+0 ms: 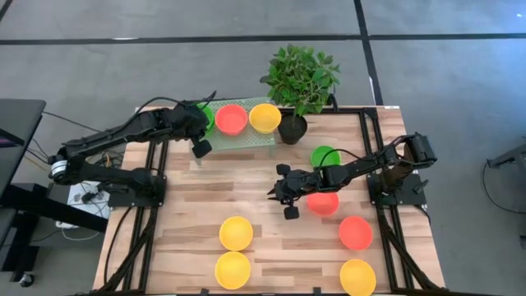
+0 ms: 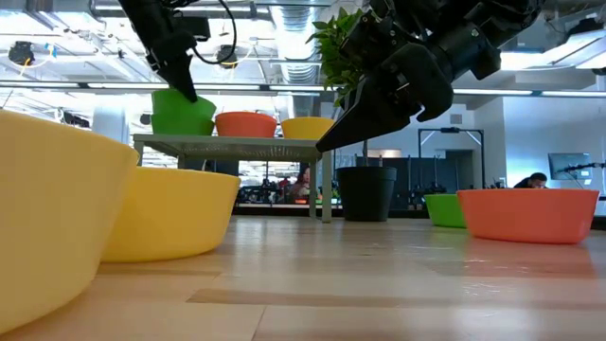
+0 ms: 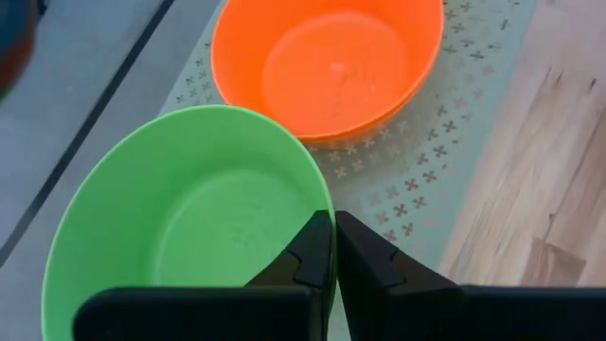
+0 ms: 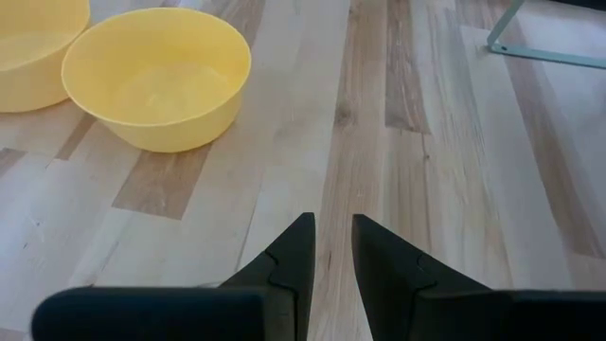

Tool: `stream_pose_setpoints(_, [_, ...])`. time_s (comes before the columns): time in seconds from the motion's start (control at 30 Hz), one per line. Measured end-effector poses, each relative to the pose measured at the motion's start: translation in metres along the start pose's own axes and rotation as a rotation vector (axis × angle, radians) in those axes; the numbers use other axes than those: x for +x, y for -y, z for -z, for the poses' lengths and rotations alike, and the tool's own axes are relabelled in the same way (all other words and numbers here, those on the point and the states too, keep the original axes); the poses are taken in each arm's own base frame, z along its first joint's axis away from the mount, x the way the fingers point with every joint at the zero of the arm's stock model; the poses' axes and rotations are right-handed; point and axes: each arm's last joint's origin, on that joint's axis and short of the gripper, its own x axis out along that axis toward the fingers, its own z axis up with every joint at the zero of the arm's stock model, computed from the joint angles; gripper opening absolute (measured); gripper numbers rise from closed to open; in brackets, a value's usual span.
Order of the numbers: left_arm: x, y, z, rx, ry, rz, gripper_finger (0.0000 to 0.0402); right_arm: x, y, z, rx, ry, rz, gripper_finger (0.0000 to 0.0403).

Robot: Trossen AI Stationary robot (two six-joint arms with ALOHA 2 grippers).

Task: Pick & Place Mini bowls
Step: Stack the green bowl on the green bowl on the shelf, then stack the yellow bowl on the yellow bowl on the shelf

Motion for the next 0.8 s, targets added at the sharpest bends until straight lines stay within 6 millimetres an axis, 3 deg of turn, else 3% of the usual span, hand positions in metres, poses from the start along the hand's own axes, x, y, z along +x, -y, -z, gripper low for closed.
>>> stream_pose_setpoints(0.5, [0.0, -0.0002, -0.0007, 0.029, 0.007, -0.002, 0.004, 0.0, 0.0, 0.0, -0.001, 0.0, 0.0, 0.0068])
stream_pose_setpoints(0.8, [-0.001, 0.0031, -0.0033, 0.039, 0.033, 0.005, 0.0086, 0.0, 0.0, 0.0, -0.001, 0.0, 0.0, 0.0068])
